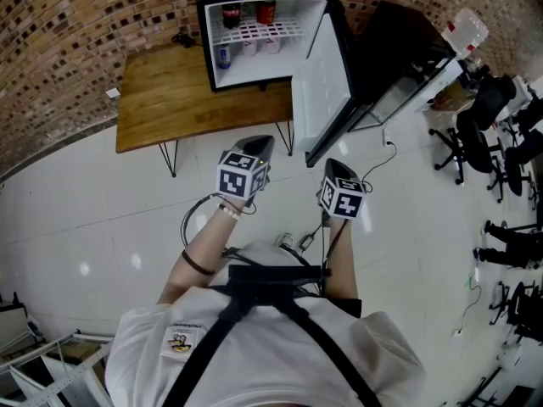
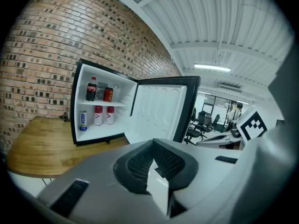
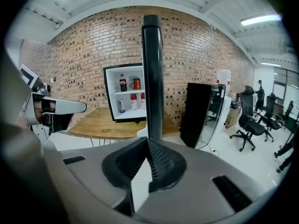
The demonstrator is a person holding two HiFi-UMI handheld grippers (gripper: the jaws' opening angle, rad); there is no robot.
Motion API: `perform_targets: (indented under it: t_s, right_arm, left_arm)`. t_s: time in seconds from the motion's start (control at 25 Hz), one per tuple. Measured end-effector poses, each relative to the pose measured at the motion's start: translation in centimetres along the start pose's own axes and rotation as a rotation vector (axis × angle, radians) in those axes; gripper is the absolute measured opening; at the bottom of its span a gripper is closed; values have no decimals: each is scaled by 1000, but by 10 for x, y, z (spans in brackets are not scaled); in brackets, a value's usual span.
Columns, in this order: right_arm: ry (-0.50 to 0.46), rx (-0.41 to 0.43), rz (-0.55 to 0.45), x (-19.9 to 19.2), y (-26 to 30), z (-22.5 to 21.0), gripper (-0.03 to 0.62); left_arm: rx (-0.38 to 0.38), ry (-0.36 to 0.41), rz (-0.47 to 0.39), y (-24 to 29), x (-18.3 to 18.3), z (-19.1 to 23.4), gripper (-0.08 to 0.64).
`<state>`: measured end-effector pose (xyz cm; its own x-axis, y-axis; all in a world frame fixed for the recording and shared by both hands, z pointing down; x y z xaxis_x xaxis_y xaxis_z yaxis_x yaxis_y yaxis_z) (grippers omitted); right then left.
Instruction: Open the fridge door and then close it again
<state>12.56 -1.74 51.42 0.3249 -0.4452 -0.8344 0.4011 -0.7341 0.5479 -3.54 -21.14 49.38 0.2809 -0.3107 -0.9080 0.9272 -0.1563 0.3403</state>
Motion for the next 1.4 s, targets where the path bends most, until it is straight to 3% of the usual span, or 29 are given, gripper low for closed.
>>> perform_targets:
  t_s: [0.24,0.48,0.52,0.64,0.72,0.88,1.12,1.4]
  right_arm:
    - [3,0,-4,-1,-4,-14,17]
    - [25,-21,-6,-7,-13,-46,17]
    - [27,-23,-5,-8,-15,-51,17]
    - [26,-27,0,-12,-20,-67,17]
    - [23,-28,1,-13,-25,-80,17]
    - [18,-39,-4,-14,-32,-119,17]
    - [8,-26,-4,-19,-32,-158,17]
    - [-18,27,-6,-15,-23,-166,17]
  left_arm:
    - [-31,27,15,18,0,-24,2]
    - [-71,100,-11,44,4,-76,2]
    - [-76,114,-19,50,5,-86,11]
    - [-79,148,-30,72,8,-112,126]
    - [-59,154,-40,88,9,-125,202]
    - [6,142,-50,118,8,-143,270]
    - [84,123,-73,142,6,-160,279]
    - [160,125,-80,150,3,-158,238]
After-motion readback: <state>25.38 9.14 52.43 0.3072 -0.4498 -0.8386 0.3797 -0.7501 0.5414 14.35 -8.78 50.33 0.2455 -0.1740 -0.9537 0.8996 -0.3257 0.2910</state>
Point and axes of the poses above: the fingertips, and each gripper's own axes: y forward along the fingers, z to its left, x out of its top, the point moved 10 cm from there along -y, backward along the fingers, and after that the axes turned 1 degree about x, right-handed, at the moved point
